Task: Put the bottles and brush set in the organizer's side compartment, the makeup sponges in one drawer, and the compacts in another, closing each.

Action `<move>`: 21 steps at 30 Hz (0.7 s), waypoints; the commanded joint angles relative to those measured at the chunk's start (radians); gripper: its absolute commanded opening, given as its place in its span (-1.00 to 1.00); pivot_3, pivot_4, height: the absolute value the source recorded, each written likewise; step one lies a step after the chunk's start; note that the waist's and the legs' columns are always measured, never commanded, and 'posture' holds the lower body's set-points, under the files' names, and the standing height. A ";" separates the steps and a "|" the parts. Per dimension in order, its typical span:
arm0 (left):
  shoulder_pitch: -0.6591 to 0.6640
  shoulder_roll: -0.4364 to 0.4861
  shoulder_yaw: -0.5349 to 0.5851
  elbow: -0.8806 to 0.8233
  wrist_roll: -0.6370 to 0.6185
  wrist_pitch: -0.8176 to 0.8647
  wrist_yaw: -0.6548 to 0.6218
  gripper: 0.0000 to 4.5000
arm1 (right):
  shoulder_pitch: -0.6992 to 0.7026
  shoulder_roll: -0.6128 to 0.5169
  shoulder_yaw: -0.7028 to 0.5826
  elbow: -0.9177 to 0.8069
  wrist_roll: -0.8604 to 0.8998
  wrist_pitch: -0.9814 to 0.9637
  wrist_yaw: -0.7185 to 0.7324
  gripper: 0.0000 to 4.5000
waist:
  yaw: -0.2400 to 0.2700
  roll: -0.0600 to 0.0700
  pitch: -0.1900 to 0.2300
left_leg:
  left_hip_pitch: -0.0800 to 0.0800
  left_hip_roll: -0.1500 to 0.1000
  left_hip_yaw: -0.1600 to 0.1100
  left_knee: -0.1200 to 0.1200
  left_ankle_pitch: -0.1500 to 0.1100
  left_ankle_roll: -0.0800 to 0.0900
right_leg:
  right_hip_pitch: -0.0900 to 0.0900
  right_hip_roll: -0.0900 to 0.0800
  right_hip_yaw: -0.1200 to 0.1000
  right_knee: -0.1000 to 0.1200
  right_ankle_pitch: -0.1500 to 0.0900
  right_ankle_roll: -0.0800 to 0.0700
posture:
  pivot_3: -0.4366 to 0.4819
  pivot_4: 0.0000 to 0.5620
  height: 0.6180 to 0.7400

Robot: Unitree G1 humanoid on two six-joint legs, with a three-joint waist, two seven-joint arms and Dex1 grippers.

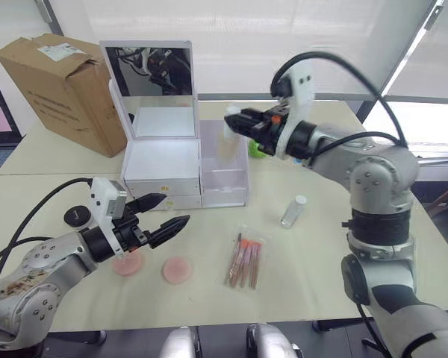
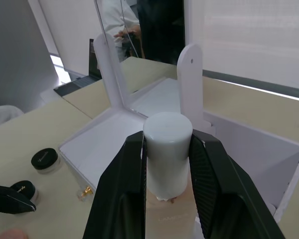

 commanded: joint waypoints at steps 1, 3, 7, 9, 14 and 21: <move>0.006 0.007 0.022 -0.046 -0.006 -0.018 0.007 1.00 | -0.011 0.013 0.030 0.022 -0.058 -0.095 0.060 -0.59 | -0.001 0.000 0.000 | 0.000 0.000 0.000 0.000 0.000 0.000 | 0.000 0.000 0.000 0.000 0.000 0.000 | -0.05 -0.47 1.00; 0.011 0.006 0.024 -0.053 -0.008 -0.017 0.010 1.00 | 0.001 0.018 0.060 0.031 -0.093 -0.134 0.095 -0.59 | -0.002 0.000 0.000 | 0.000 0.000 0.000 0.000 0.000 0.000 | -0.001 0.001 0.000 0.000 0.000 0.000 | -0.05 -0.47 1.00; 0.015 0.006 0.026 -0.065 -0.017 -0.013 0.021 1.00 | 0.019 0.008 0.110 0.104 -0.172 -0.260 0.200 -0.59 | -0.002 0.000 0.000 | 0.000 0.000 0.000 0.000 0.000 0.000 | -0.001 0.001 0.000 0.000 0.000 0.000 | -0.05 -0.47 1.00; 0.015 0.007 0.024 -0.069 -0.019 -0.012 0.024 1.00 | 0.014 -0.003 0.113 0.169 -0.202 -0.321 0.256 -0.59 | 0.000 0.000 0.000 | 0.000 0.000 0.000 0.000 0.000 0.000 | -0.001 0.001 0.000 0.000 0.000 0.000 | -0.05 -0.47 1.00; 0.016 0.010 0.025 -0.073 -0.026 -0.010 0.030 1.00 | -0.005 -0.037 0.121 0.309 -0.252 -0.431 0.424 -0.59 | 0.000 0.000 0.000 | 0.000 0.000 0.000 0.000 0.000 0.000 | 0.000 0.000 0.000 0.000 0.000 0.000 | -0.05 -0.47 1.00; 0.009 0.019 0.028 -0.073 -0.036 -0.006 0.039 1.00 | -0.034 -0.049 0.103 0.575 -0.305 -0.595 0.628 -0.59 | -0.003 0.000 0.000 | 0.001 0.000 0.000 0.000 0.000 0.000 | 0.000 0.002 0.001 0.000 0.001 0.000 | -0.05 -0.47 1.00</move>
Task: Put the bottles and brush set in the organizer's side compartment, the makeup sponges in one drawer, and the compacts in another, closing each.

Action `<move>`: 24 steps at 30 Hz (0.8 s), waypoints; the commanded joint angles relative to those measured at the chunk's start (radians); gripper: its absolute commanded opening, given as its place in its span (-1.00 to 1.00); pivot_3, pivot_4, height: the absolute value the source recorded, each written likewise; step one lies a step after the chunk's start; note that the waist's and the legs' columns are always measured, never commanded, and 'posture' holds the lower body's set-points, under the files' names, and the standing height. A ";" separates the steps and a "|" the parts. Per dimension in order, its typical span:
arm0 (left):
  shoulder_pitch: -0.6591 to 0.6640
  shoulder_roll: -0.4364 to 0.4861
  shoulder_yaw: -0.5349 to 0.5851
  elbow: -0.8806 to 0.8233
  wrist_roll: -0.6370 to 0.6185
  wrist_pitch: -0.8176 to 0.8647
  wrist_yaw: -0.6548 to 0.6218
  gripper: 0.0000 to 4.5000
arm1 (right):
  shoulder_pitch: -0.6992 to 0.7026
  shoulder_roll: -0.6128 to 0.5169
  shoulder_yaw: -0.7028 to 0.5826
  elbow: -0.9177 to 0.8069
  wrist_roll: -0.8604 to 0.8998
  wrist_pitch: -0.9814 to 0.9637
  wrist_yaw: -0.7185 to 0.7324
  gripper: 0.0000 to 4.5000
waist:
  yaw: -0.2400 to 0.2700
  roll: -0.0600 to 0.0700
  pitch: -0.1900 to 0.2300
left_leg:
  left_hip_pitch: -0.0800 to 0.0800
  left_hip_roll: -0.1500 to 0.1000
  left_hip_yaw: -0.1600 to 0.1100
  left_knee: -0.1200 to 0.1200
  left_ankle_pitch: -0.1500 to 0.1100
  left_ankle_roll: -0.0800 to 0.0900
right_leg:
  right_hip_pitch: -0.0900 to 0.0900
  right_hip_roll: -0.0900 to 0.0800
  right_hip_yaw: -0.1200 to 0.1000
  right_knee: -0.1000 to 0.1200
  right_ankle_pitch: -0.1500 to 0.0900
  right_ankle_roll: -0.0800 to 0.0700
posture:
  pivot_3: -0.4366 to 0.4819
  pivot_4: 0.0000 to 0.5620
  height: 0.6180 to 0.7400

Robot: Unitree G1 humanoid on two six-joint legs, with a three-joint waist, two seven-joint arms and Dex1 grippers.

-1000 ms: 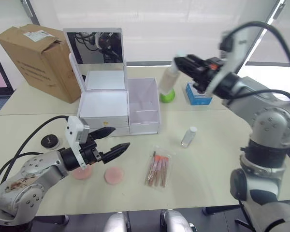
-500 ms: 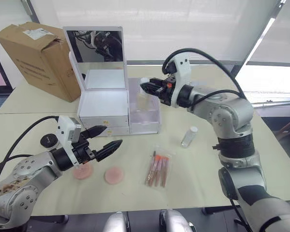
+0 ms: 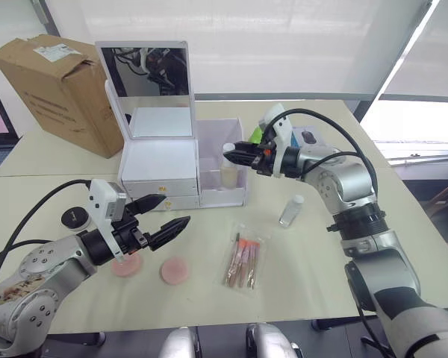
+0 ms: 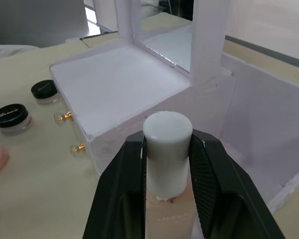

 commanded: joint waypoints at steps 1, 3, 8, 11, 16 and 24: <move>-0.015 0.015 0.025 -0.032 -0.016 -0.009 0.005 1.00 | -0.044 -0.008 -0.034 0.108 -0.027 -0.112 0.089 -0.59 | 0.001 0.000 0.000 | 0.000 0.000 0.000 0.000 0.000 0.000 | 0.000 0.000 0.000 0.000 0.000 0.000 | -0.05 -0.47 1.00; -0.016 0.017 0.025 -0.031 -0.018 -0.008 0.006 1.00 | -0.054 -0.007 -0.033 0.180 -0.048 -0.167 0.130 -0.59 | 0.003 0.000 0.000 | 0.000 0.000 0.000 0.000 0.000 0.000 | 0.001 0.000 0.000 0.000 0.000 0.000 | -0.05 -0.47 1.00; -0.020 0.021 0.026 -0.028 -0.021 -0.008 0.006 1.00 | -0.094 0.012 -0.020 0.356 -0.115 -0.312 0.188 -0.59 | 0.003 0.001 0.000 | 0.002 0.000 0.000 0.000 0.000 0.000 | 0.004 -0.001 -0.001 0.000 0.000 0.000 | -0.05 -0.47 1.00; -0.021 0.021 0.025 -0.029 -0.022 -0.007 0.007 1.00 | -0.128 0.046 -0.046 0.391 -0.103 -0.348 0.224 -0.59 | 0.003 0.001 0.001 | 0.002 0.000 0.000 0.000 0.000 0.000 | 0.005 -0.001 -0.001 0.000 0.000 0.000 | -0.05 -0.47 1.00; -0.022 0.023 0.023 -0.030 -0.023 -0.005 0.006 1.00 | -0.186 0.051 -0.038 0.442 -0.151 -0.386 0.260 -0.59 | 0.000 0.002 0.002 | 0.001 0.000 0.000 0.000 0.000 0.000 | 0.002 0.000 0.000 0.000 0.002 0.003 | -0.05 -0.47 1.00; -0.020 0.026 0.027 -0.032 -0.028 -0.005 0.007 1.00 | -0.187 0.056 -0.041 0.557 -0.217 -0.448 0.293 -0.59 | 0.003 0.002 0.002 | 0.001 0.000 0.001 0.000 0.000 0.000 | 0.003 -0.002 -0.001 0.000 0.000 0.000 | -0.05 -0.47 1.00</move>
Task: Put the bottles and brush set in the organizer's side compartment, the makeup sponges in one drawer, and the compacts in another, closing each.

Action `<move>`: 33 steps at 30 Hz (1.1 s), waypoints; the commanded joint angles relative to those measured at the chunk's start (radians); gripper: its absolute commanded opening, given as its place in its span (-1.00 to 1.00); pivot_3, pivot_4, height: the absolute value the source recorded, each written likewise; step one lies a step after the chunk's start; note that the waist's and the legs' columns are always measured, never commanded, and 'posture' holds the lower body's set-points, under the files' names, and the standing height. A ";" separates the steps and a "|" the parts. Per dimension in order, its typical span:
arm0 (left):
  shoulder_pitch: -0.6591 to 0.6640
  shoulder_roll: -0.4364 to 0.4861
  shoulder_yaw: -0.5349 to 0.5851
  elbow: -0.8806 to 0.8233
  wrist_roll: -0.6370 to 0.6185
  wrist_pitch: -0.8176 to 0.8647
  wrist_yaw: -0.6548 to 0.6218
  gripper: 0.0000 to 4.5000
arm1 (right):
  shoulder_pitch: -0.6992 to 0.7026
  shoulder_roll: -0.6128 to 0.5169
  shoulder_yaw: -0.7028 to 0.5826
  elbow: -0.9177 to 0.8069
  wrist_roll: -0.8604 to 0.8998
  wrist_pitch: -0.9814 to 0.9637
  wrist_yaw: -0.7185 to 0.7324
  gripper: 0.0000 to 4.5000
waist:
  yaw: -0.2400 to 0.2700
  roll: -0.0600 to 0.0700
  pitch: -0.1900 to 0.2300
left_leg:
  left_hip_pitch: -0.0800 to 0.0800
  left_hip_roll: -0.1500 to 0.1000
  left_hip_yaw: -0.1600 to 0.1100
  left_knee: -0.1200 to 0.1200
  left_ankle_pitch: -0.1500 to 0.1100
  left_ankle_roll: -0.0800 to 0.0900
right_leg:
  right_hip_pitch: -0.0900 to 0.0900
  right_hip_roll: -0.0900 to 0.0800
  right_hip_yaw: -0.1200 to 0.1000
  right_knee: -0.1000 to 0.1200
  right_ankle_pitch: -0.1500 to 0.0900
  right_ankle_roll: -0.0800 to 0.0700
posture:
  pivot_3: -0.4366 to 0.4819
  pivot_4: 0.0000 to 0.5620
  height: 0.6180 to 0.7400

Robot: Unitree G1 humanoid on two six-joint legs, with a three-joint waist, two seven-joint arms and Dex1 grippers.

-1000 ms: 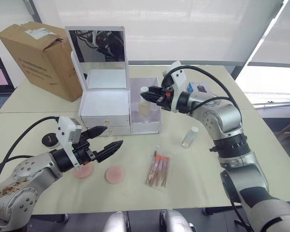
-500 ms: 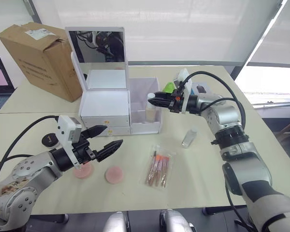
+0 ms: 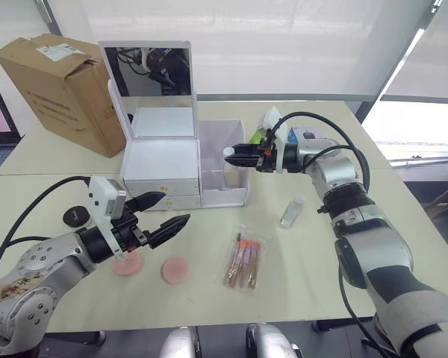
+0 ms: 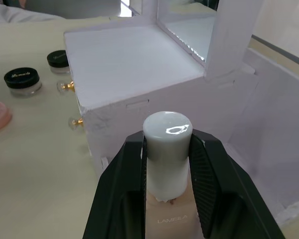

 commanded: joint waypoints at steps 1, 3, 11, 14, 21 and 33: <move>-0.006 0.008 0.026 -0.031 -0.023 -0.007 0.001 1.00 | -0.008 0.000 -0.025 0.024 -0.011 -0.056 0.018 -0.59 | 0.000 0.000 0.000 | 0.000 0.000 0.000 0.000 0.000 0.000 | 0.000 0.000 0.000 0.000 0.000 0.000 | -0.05 -0.47 1.00; -0.008 0.009 0.027 -0.029 -0.025 -0.007 0.002 1.00 | -0.008 0.004 -0.030 0.054 -0.022 -0.079 0.013 -0.59 | -0.002 0.000 0.000 | 0.000 0.000 0.000 0.000 0.000 0.000 | 0.000 0.000 0.000 0.000 0.000 0.000 | -0.05 -0.47 1.00; -0.004 0.020 0.032 -0.026 -0.028 -0.010 -0.003 1.00 | -0.004 0.006 -0.048 0.143 -0.049 -0.124 0.007 -0.59 | -0.001 0.000 0.000 | 0.001 0.000 0.000 0.000 0.000 0.000 | 0.002 0.000 0.000 0.000 0.000 0.000 | -0.05 -0.47 1.00; -0.005 0.021 0.030 -0.024 -0.029 -0.011 -0.004 1.00 | -0.015 0.005 -0.066 0.134 -0.039 -0.107 0.028 -0.14 | -0.001 0.000 0.000 | 0.001 0.000 0.000 0.000 0.000 0.000 | 0.002 0.000 0.000 0.000 0.000 0.000 | -0.05 -0.47 1.00; -0.004 0.018 0.028 -0.019 -0.028 -0.014 -0.007 1.00 | -0.049 -0.024 -0.129 -0.009 0.035 -0.016 0.118 0.93 | -0.002 0.001 0.000 | 0.001 0.000 -0.001 0.000 0.000 0.000 | 0.002 0.001 0.000 0.000 0.001 0.001 | -0.05 -0.47 1.00; 0.237 0.155 0.350 0.331 0.171 -0.136 -0.224 1.00 | 0.335 -0.337 -0.375 -0.835 0.252 0.510 -0.064 0.99 | 0.012 -0.003 -0.002 | 0.000 0.003 0.000 0.000 0.000 -0.001 | -0.006 -0.001 -0.006 0.000 -0.003 -0.004 | -0.05 -0.47 1.00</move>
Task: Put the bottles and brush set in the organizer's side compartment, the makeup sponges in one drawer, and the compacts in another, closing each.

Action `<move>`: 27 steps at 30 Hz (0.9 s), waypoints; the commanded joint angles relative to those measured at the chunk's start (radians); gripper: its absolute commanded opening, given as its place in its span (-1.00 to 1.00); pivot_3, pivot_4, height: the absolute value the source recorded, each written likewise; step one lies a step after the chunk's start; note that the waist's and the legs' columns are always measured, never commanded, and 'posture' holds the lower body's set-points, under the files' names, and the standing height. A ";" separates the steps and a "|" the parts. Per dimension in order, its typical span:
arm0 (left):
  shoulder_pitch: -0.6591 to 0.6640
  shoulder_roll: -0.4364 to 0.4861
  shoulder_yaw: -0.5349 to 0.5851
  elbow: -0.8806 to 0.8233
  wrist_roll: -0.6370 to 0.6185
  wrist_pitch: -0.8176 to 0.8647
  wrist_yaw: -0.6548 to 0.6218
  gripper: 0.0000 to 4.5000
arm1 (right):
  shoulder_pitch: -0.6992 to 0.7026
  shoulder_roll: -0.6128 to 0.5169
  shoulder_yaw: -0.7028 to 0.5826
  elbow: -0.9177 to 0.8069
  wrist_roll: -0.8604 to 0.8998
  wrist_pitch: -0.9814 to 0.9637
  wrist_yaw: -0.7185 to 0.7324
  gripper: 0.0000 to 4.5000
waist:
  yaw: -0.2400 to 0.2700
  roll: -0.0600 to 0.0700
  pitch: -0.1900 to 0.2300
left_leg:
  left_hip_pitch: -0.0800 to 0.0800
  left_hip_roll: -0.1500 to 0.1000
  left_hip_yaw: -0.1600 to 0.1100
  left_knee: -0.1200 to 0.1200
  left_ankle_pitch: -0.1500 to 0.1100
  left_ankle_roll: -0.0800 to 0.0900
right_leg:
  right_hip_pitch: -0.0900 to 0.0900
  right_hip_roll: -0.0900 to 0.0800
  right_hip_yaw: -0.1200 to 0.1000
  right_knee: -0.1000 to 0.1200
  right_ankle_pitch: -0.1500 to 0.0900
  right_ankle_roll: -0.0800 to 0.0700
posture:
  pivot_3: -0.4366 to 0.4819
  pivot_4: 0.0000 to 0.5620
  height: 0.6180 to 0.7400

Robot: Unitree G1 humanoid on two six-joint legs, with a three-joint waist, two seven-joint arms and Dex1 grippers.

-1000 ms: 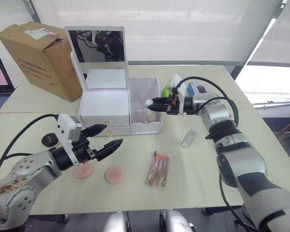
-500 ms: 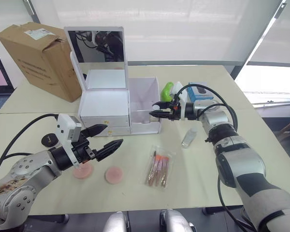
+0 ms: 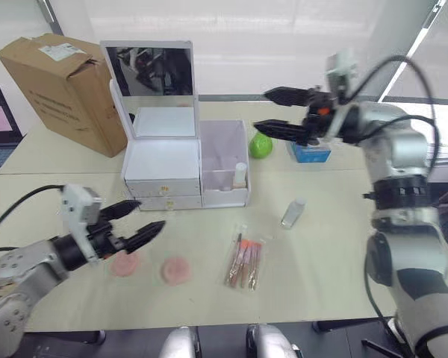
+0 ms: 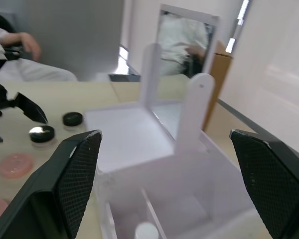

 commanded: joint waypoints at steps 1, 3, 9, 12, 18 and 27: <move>0.064 0.056 0.157 0.170 0.105 -0.091 -0.100 1.00 | 0.190 -0.079 -0.132 -0.216 0.043 0.134 -0.139 0.99 | 0.004 0.000 0.000 | 0.000 0.000 0.001 0.000 -0.001 -0.001 | -0.001 -0.001 0.000 0.000 0.000 0.000 | -0.05 -0.47 1.00; 0.095 0.074 0.203 0.249 0.143 -0.129 -0.146 1.00 | 0.293 -0.106 -0.191 -0.300 0.055 0.178 -0.214 0.99 | 0.005 0.001 0.001 | -0.001 0.000 0.002 0.000 -0.002 -0.003 | -0.003 -0.004 0.001 0.000 -0.002 0.002 | -0.05 -0.47 1.00; 0.155 0.136 0.310 0.633 0.277 -0.283 -0.251 1.00 | 0.736 -0.156 -0.505 -0.443 0.060 0.205 -0.318 0.99 | 0.019 0.003 0.002 | 0.000 -0.002 0.009 -0.008 -0.005 -0.008 | -0.005 -0.015 -0.004 -0.001 -0.005 0.009 | -0.05 -0.47 1.00; 0.109 0.186 0.312 0.911 0.353 -0.422 -0.249 1.00 | 0.919 -0.167 -0.630 -0.415 0.075 0.149 -0.271 0.99 | 0.020 0.002 0.002 | 0.000 -0.002 0.010 -0.009 -0.005 -0.008 | -0.005 -0.016 -0.008 -0.002 -0.006 0.009 | -0.05 -0.47 1.00; 0.008 0.231 0.266 1.125 0.404 -0.577 -0.290 1.00 | 1.056 -0.157 -0.722 -0.342 0.129 0.072 -0.212 0.99 | 0.015 0.000 0.003 | 0.000 0.001 0.004 -0.013 -0.009 -0.014 | -0.005 -0.029 -0.027 -0.007 -0.006 0.010 | -0.05 -0.47 1.00; -0.026 0.106 0.121 0.732 0.339 -0.449 -0.294 1.00 | 1.058 -0.162 -0.617 -0.479 0.220 0.143 -0.235 0.99 | 0.016 0.003 0.003 | 0.000 0.001 0.005 -0.013 -0.009 -0.014 | -0.003 -0.038 -0.046 -0.002 -0.004 0.011 | -0.05 -0.47 1.00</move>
